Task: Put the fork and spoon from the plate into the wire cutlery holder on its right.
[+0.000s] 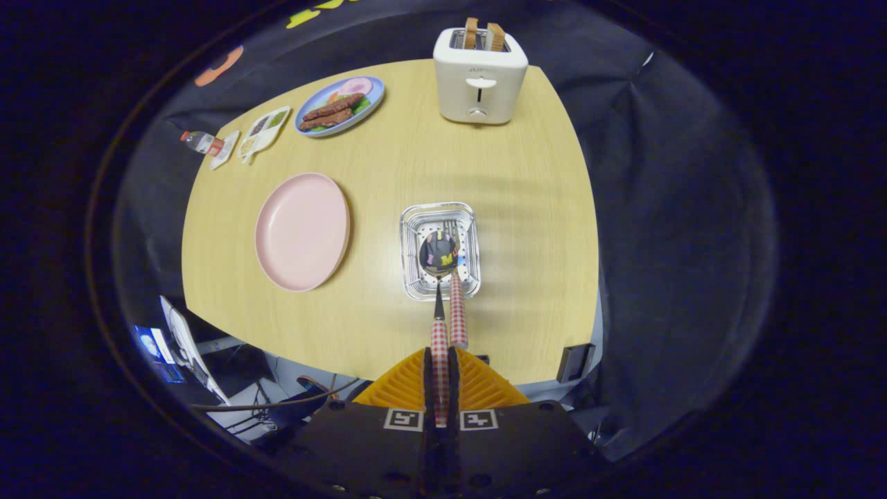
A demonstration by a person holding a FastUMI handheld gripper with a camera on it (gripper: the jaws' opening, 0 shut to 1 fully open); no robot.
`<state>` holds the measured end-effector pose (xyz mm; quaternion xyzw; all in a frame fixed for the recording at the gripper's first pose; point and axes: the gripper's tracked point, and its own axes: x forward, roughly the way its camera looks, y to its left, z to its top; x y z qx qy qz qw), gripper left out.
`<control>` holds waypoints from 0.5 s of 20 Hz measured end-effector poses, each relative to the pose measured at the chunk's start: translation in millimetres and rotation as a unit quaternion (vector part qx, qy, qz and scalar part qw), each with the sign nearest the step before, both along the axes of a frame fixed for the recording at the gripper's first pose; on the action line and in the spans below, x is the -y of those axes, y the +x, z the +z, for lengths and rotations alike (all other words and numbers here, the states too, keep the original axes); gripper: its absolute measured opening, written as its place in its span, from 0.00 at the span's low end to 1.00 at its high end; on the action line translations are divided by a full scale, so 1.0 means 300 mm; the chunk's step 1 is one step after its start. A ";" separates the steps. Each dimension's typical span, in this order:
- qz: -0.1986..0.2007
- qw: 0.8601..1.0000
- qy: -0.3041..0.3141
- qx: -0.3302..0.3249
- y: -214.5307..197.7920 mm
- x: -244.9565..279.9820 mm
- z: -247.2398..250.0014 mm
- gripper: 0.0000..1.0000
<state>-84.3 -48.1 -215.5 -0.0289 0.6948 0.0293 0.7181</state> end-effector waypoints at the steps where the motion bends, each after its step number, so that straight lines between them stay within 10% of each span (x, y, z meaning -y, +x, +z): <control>1: -0.005 1.000 0.003 -0.013 0.002 -0.007 -0.001 0.04; 10: -0.016 0.998 -0.015 -0.063 0.066 -0.029 -0.030 0.04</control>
